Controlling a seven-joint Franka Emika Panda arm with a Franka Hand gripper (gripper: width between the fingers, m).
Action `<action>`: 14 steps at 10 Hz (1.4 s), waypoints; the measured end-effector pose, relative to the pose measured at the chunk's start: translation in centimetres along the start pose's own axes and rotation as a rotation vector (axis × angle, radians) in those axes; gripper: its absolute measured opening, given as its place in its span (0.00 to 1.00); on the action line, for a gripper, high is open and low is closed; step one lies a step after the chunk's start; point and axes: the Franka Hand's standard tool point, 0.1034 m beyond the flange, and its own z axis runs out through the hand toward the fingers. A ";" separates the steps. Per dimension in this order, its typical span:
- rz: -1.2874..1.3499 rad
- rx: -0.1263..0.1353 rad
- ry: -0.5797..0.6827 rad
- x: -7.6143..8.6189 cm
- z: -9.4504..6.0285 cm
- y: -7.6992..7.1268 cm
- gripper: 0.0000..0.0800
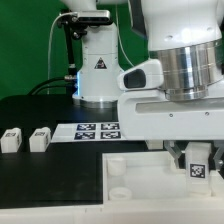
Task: Assemble one leg
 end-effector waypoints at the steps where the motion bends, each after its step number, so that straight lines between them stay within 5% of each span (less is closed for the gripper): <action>1: 0.179 0.001 -0.001 0.0 0.0 0.1 0.37; 4: 0.728 0.049 -0.049 -0.4 0.1 0.3 0.37; 6: 0.757 0.052 -0.055 -0.4 0.2 0.3 0.37; 8: 0.725 0.051 -0.054 -0.5 0.2 0.2 0.68; 11: 0.162 0.007 -0.049 -0.9 0.1 0.1 0.81; 14: -0.182 0.010 -0.037 -0.6 0.2 0.2 0.81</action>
Offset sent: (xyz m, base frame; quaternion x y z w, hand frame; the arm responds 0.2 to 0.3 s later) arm 0.0062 0.0149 0.0042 0.0622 -0.0470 0.3922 0.9165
